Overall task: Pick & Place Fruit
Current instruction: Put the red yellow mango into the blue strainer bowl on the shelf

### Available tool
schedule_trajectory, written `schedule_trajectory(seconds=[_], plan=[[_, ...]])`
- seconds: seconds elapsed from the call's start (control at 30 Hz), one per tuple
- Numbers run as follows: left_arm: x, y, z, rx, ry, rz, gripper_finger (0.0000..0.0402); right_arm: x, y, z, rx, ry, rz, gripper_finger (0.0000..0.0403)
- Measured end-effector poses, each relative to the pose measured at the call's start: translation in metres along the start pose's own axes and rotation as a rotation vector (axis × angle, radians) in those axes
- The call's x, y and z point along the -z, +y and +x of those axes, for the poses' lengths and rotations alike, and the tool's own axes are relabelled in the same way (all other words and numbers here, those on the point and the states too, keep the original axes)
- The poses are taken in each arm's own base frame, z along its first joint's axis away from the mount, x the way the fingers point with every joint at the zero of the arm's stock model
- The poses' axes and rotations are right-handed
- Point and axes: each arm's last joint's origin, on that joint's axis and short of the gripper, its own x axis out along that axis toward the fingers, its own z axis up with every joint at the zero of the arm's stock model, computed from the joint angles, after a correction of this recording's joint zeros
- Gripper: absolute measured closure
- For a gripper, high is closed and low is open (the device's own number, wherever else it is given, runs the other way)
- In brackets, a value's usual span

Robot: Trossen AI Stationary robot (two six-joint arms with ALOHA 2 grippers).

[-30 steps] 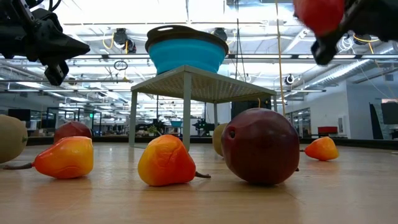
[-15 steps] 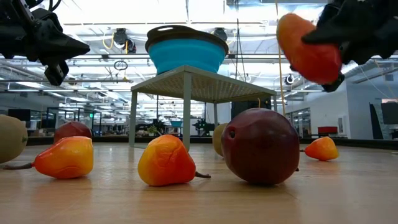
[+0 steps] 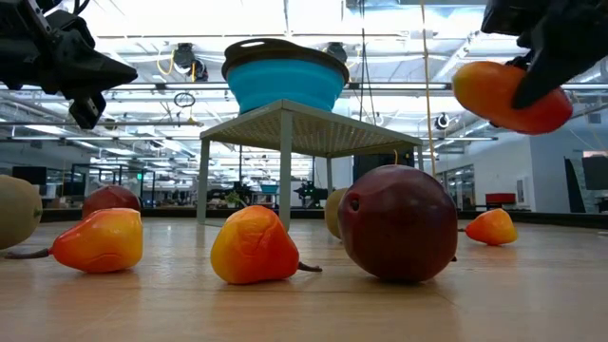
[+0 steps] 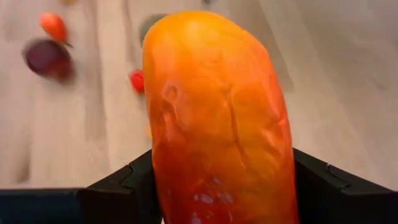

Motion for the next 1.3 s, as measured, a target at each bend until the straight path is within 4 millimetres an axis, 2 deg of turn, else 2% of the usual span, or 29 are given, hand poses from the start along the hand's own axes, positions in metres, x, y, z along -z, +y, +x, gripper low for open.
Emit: schedule_trajectory(seconds=[0.2, 0.57, 0.77, 1.03, 1.3], plan=[[0.0, 0.0, 0.0, 0.0, 0.0, -0.001, 0.0382, -0.003, -0.013, -0.006, 0.169, 0.015, 0.009, 0.0165], [0.0, 0.0, 0.0, -0.001, 0.0, -0.003, 0.0382, -0.021, -0.039, -0.005, 0.439, -0.106, 0.005, 0.0165], [0.0, 0.0, 0.0, -0.001, -0.001, -0.003, 0.0382, -0.047, -0.05, -0.021, 0.574, -0.172, -0.065, 0.0165], [0.0, 0.0, 0.0, -0.001, -0.001, 0.001, 0.0382, -0.084, -0.065, -0.043, 0.66, -0.25, -0.202, 0.0165], [0.0, 0.0, 0.0, -0.001, -0.001, 0.001, 0.0382, -0.114, -0.078, -0.052, 0.773, -0.394, -0.349, 0.0165]])
